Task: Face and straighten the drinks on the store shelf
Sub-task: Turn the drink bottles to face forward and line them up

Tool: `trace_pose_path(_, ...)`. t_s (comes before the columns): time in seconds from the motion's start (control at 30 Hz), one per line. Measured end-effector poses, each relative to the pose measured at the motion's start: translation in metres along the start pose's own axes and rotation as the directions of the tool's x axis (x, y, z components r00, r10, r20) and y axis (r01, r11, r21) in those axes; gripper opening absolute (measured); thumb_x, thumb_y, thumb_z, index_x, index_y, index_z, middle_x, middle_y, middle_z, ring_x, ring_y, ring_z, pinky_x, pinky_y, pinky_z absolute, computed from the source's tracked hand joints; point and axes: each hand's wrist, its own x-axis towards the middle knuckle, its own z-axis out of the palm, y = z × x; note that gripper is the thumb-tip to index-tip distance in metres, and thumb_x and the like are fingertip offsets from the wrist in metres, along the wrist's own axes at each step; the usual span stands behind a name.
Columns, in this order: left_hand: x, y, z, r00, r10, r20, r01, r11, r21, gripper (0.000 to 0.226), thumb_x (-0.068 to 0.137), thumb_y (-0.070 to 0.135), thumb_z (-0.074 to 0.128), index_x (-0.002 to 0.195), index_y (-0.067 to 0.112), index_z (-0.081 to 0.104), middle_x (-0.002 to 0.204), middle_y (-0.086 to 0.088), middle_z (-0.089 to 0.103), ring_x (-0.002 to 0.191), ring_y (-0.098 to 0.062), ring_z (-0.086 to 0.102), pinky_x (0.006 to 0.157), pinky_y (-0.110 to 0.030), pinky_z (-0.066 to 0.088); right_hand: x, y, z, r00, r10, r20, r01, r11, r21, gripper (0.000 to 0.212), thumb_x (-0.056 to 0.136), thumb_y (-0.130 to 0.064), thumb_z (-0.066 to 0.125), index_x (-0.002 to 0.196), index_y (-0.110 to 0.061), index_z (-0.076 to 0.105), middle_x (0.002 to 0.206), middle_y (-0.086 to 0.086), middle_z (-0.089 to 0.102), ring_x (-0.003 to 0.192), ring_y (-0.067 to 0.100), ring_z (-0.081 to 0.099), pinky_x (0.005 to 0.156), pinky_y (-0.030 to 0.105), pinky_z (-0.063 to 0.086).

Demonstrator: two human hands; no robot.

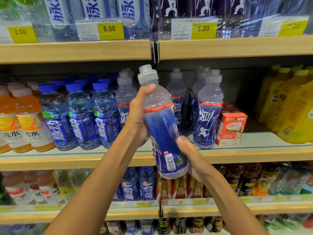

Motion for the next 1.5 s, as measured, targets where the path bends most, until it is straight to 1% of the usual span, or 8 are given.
trace_pose_path(0.17,0.009,0.002,-0.003,0.946,-0.09,0.313,0.167,0.959,-0.23,0.043,0.058,0.035,0.076,0.088,0.006,0.068,0.085,-0.012,0.066,0.067,-0.026,0.063,0.064,-0.03,0.053,0.001,0.009,0.006,0.942,0.082,0.324,-0.149,0.971,0.188,0.072,0.075,-0.061,0.067,0.126,-0.01,0.057,0.113,0.014,0.066,0.101,0.03,0.065,0.093,0.049,0.05)
trace_pose_path(0.3,0.014,-0.005,-0.009,0.897,-0.089,0.433,0.236,0.925,-0.298,0.054,0.052,0.039,0.084,0.092,0.005,0.069,0.088,-0.012,0.066,0.07,-0.026,0.064,0.067,-0.031,0.054,0.001,0.007,0.012,0.981,0.153,0.122,-0.174,0.968,0.183,0.112,0.051,-0.047,0.089,0.133,0.008,0.035,0.099,0.024,0.065,0.083,0.038,0.065,0.078,0.047,0.053)
trace_pose_path(0.5,0.011,-0.004,-0.009,0.988,-0.029,0.154,0.011,0.993,0.12,0.055,0.086,0.059,0.05,0.108,0.011,0.065,0.104,-0.01,0.072,0.092,-0.021,0.069,0.083,-0.033,0.055,-0.005,0.0,0.011,0.998,-0.002,-0.061,0.0,0.999,-0.036,0.053,0.058,-0.035,0.075,0.107,-0.019,0.061,0.097,0.004,0.073,0.088,0.02,0.07,0.08,0.033,0.056)
trace_pose_path(0.7,-0.005,-0.006,0.004,0.924,0.381,-0.032,-0.314,0.803,0.507,0.029,0.098,0.039,0.049,0.097,0.014,0.064,0.094,-0.005,0.071,0.088,-0.012,0.067,0.076,-0.027,0.053,0.0,0.003,0.018,0.933,-0.238,-0.268,0.147,0.937,-0.318,0.046,0.067,-0.029,0.076,0.108,-0.024,0.056,0.095,-0.009,0.073,0.087,0.007,0.069,0.071,0.018,0.052)
trace_pose_path(0.9,-0.01,-0.007,0.028,0.898,0.415,-0.148,-0.321,0.846,0.425,0.024,0.081,0.032,0.074,0.099,0.019,0.065,0.093,0.0,0.072,0.089,-0.015,0.07,0.08,-0.031,0.056,0.005,0.012,0.029,0.86,-0.388,-0.33,0.165,0.825,-0.54,0.054,0.072,-0.035,0.08,0.114,-0.03,0.045,0.101,-0.016,0.066,0.091,0.0,0.065,0.075,0.017,0.052)
trace_pose_path(1.1,0.002,0.0,0.017,0.971,0.208,-0.119,-0.179,0.961,0.211,0.014,0.074,0.025,0.071,0.083,0.015,0.068,0.08,-0.007,0.068,0.072,-0.025,0.065,0.071,-0.038,0.053,0.005,-0.004,0.015,0.968,-0.19,-0.164,0.115,0.917,-0.382,0.06,0.069,-0.051,0.071,0.121,-0.032,0.047,0.11,-0.016,0.067,0.1,0.006,0.066,0.08,0.02,0.053)
trace_pose_path(1.23,0.011,-0.001,0.002,0.988,-0.108,0.111,0.116,0.991,-0.068,0.031,0.074,0.033,0.065,0.091,0.007,0.065,0.084,-0.01,0.068,0.068,-0.024,0.063,0.065,-0.03,0.053,0.004,-0.016,0.004,0.999,-0.031,0.015,0.033,0.991,-0.131,0.064,0.066,-0.052,0.079,0.12,-0.026,0.056,0.115,-0.004,0.069,0.106,0.015,0.065,0.084,0.024,0.052)
trace_pose_path(1.5,0.019,-0.016,-0.012,0.897,-0.138,0.421,0.261,0.933,-0.249,0.061,0.043,0.037,0.088,0.091,0.005,0.069,0.089,-0.011,0.067,0.069,-0.025,0.063,0.067,-0.032,0.055,0.007,-0.011,0.021,0.991,-0.089,-0.097,0.052,0.942,-0.332,0.047,0.08,-0.016,0.07,0.122,-0.015,0.05,0.098,-0.01,0.07,0.09,0.001,0.067,0.074,0.014,0.05)
